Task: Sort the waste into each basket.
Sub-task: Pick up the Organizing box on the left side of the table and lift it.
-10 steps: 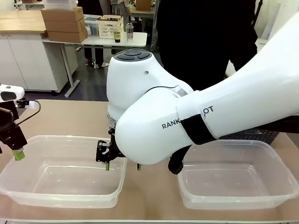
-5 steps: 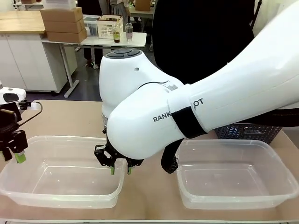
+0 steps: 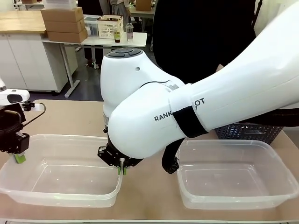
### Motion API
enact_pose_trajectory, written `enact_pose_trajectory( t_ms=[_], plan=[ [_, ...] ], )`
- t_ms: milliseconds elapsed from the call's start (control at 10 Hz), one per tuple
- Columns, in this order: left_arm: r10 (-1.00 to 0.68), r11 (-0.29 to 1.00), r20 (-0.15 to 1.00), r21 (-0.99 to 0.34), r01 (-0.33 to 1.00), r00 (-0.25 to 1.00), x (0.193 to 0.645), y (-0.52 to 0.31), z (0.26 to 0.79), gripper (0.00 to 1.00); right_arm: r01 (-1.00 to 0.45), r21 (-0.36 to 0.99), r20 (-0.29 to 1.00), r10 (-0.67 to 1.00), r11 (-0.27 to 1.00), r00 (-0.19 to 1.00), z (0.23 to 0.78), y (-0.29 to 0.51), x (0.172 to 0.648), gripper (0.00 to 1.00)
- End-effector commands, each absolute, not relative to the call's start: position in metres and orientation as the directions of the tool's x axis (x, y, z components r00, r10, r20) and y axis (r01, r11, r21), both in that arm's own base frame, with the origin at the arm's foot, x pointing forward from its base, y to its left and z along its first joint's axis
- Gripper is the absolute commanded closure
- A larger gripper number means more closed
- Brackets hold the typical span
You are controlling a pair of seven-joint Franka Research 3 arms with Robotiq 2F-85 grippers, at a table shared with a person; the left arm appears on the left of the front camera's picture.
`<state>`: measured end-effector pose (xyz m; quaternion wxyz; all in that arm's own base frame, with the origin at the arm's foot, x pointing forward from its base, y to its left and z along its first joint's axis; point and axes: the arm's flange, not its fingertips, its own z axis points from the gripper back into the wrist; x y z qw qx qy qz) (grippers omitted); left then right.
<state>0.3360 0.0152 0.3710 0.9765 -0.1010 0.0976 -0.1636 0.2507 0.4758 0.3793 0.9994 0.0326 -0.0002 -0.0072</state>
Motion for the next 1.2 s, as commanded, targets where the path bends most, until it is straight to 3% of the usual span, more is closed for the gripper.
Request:
enact_pose_trajectory(
  t_ms=[0,300,500,600,800,1100],
  plan=[
    [-0.311,0.928,-0.079,-0.239,0.285,0.947,0.240,0.010,0.313,1.00,0.038,0.026,0.013,-0.039,0.999,0.999,0.378,0.480,0.251,1.00],
    [-0.269,0.937,-0.033,-0.242,0.253,0.963,0.248,0.013,0.337,1.00,0.065,-0.002,-0.002,-0.065,0.998,0.998,0.383,0.464,0.254,1.00],
    [-0.281,0.943,-0.018,-0.193,0.272,0.960,0.267,0.003,0.367,1.00,0.091,-0.012,0.015,-0.091,0.996,0.996,0.425,0.436,0.263,1.00],
    [-0.271,0.946,-0.049,-0.196,0.256,0.961,0.283,-0.006,0.390,1.00,0.073,-0.017,0.006,-0.073,0.997,0.997,0.457,0.420,0.269,1.00],
    [-0.227,0.959,-0.008,-0.178,0.222,0.974,0.329,-0.023,0.442,1.00,0.010,-0.042,0.006,-0.010,0.999,1.000,0.511,0.392,0.275,1.00],
    [-0.176,0.954,0.080,-0.233,0.190,0.981,0.354,-0.030,0.519,1.00,-0.057,-0.032,-0.062,0.055,0.998,0.997,0.520,0.359,0.289,1.00]
  ],
)
